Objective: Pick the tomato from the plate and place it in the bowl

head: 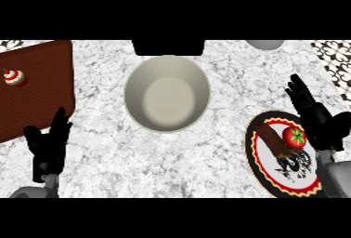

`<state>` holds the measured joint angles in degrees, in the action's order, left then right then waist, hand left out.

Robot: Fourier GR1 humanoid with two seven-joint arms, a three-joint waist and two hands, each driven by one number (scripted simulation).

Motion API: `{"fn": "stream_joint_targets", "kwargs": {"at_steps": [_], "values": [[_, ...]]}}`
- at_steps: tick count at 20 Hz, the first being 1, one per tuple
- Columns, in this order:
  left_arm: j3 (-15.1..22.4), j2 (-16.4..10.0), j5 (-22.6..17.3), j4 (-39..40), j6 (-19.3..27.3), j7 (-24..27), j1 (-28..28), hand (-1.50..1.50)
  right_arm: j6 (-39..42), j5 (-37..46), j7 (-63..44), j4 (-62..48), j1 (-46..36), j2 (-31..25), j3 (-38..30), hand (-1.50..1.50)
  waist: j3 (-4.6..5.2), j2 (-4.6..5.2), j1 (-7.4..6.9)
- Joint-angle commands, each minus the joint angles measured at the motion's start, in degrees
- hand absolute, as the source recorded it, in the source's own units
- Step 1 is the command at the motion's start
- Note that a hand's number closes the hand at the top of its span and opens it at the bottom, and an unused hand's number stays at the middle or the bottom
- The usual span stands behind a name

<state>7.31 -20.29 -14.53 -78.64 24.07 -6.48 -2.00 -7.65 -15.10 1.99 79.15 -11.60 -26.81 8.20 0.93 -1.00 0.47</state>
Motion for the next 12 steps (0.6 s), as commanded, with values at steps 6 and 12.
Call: {"fn": "stream_joint_targets", "kwargs": {"at_steps": [6, 12], "values": [[6.2, 1.8, 3.3, -7.2, -6.0, 7.4, -7.2, 0.00, 23.1, 2.0, 5.0, 3.9, 5.8, -8.5, 10.9, 1.50, -0.94, 0.83, 0.66], [7.0, 2.6, 1.8, -8.4, -7.8, 6.3, -5.4, 0.00, 3.5, 0.7, 25.0, 3.8, 13.5, 0.2, -3.3, -1.50, -1.11, 0.70, 1.58]]}}
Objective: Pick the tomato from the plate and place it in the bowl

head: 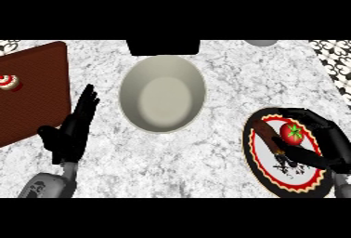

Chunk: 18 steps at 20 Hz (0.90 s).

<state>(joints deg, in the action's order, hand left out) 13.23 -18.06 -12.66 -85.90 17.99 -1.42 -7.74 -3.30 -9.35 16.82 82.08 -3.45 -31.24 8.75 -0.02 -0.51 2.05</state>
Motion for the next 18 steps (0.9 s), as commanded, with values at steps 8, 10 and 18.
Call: {"fn": "stream_joint_targets", "kwargs": {"at_steps": [8, 10, 18], "values": [[0.6, 2.0, 2.2, -1.3, -2.5, -1.3, -1.3, 0.00, 2.5, -4.8, 15.2, 12.4, 15.5, -2.1, -13.5, -1.50, 0.04, 0.37, -1.38], [2.2, 2.0, 3.5, -4.1, -0.9, -4.3, -2.1, 0.00, -1.3, -3.3, 3.9, 14.5, 10.9, -6.3, -14.9, -1.50, 0.09, 0.32, -1.66], [0.5, 3.2, 3.1, -3.1, -3.3, -1.8, -1.5, 0.00, 5.3, -5.4, -18.2, 18.0, 5.9, -14.5, -15.7, -1.50, 0.08, 0.51, -2.34]]}}
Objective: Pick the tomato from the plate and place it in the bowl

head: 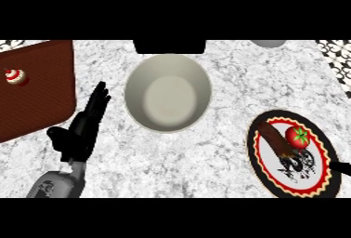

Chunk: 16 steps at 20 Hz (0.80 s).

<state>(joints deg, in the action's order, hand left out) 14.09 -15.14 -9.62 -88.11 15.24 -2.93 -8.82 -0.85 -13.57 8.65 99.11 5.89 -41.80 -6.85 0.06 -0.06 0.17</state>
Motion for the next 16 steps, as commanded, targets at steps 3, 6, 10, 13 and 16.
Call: {"fn": "stream_joint_targets", "kwargs": {"at_steps": [3, 6, 10, 13, 16], "values": [[-1.2, 0.2, 0.0, 1.1, -2.1, 1.5, 0.4, 0.00, 5.3, 0.1, -13.7, 0.8, -1.9, -4.9, 1.2, -1.50, 0.00, 0.06, -0.14], [0.0, 2.7, 2.3, 1.2, 0.8, 0.1, -0.6, 0.00, 6.2, 2.1, -20.3, 1.1, -4.1, -5.2, 4.4, -1.50, -0.01, 0.08, -0.28], [-1.1, 2.0, 3.1, 3.0, -1.2, 0.6, -1.9, 0.00, 10.2, 5.6, -17.7, -4.8, -3.1, -4.2, 5.6, -1.50, -0.06, 0.14, -0.12], [-3.3, 0.3, 1.2, -1.4, -4.1, -1.9, -0.6, 0.00, 12.1, 9.1, -14.5, -10.6, -5.2, -1.5, 6.3, -1.50, -0.08, 0.08, -0.48], [-3.7, 2.1, 2.4, -1.4, -4.0, -1.3, 1.1, 0.00, 15.6, 9.6, -14.4, -13.5, -9.0, 0.7, 5.3, -1.50, -0.08, 0.09, -0.54]]}}
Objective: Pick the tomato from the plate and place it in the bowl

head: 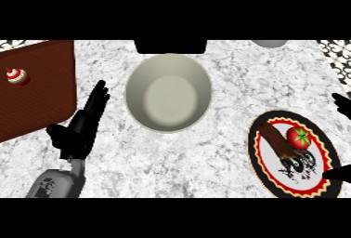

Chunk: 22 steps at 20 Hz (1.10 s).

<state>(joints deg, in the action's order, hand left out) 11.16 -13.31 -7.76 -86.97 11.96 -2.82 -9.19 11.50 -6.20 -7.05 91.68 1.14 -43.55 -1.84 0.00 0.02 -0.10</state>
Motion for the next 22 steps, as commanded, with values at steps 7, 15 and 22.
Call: {"fn": "stream_joint_targets", "kwargs": {"at_steps": [7, 15, 22], "values": [[-1.1, 3.2, 3.8, -0.7, -1.0, -0.9, 0.6, 0.00, 7.9, 0.7, 3.3, -5.1, -3.2, 5.7, -4.9, -1.50, 0.00, -0.01, -0.01], [-5.6, 2.9, 2.1, 5.2, -6.1, 2.0, -1.5, 0.00, 10.4, -2.1, 1.8, 1.6, 1.5, 10.2, -8.8, -1.50, 0.03, -0.03, 0.43], [-2.4, 6.1, 7.1, -5.9, -2.1, -5.4, 1.2, 0.00, 10.5, 4.7, 7.4, -7.3, 0.1, 16.7, -7.6, -1.50, -0.02, -0.05, -0.03]]}}
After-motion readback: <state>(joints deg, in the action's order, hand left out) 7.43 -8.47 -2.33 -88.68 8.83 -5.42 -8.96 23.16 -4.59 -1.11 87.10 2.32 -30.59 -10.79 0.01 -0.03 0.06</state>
